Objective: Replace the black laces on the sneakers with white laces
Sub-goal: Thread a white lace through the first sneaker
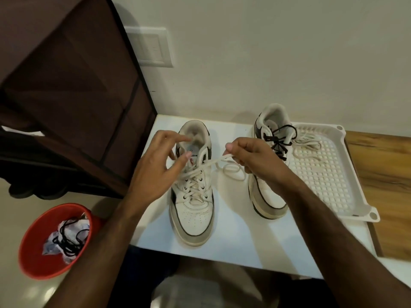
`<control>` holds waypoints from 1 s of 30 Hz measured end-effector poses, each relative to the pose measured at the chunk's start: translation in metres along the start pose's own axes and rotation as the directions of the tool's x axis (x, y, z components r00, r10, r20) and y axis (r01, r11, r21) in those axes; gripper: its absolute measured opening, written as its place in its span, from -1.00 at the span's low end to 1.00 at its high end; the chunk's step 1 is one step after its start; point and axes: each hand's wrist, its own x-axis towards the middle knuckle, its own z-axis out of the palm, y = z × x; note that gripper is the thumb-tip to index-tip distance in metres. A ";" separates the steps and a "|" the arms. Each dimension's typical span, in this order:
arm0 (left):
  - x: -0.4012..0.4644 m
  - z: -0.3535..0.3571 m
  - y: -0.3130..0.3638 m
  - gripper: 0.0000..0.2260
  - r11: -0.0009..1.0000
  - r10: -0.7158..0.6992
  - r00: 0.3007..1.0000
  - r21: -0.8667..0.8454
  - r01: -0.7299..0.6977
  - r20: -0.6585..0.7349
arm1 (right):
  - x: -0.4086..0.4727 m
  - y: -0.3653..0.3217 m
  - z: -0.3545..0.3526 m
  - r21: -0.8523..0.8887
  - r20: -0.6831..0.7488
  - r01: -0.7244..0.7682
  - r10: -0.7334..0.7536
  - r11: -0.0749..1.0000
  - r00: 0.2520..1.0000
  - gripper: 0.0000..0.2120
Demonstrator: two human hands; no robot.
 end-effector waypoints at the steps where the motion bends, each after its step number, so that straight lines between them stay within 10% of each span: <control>1: 0.000 0.002 0.001 -0.74 0.999 0.029 0.999 0.013 -0.030 0.019 | -0.001 -0.003 0.003 0.029 0.076 0.022 -0.024 0.999 0.997 -0.78; 5: 0.001 0.013 0.015 -0.67 0.987 0.124 0.990 0.097 -0.131 0.071 | -0.003 -0.007 0.013 0.150 0.269 0.095 -0.133 0.984 0.954 -0.82; 16: 0.004 0.001 -0.009 -0.75 0.978 -0.003 0.993 -0.206 -0.022 -0.119 | 0.003 0.001 -0.016 0.224 -0.109 0.038 -0.013 0.974 0.994 -0.93; 25: -0.005 0.011 -0.001 -0.68 0.939 0.116 0.894 -0.340 0.042 0.432 | 0.003 -0.007 -0.007 0.812 -0.136 0.002 0.186 0.583 0.973 -0.73; 30: 0.004 0.010 -0.002 -0.70 0.932 -0.135 0.988 -0.329 0.151 0.069 | 0.003 -0.019 -0.003 0.885 -0.153 0.027 0.235 0.466 0.960 -0.70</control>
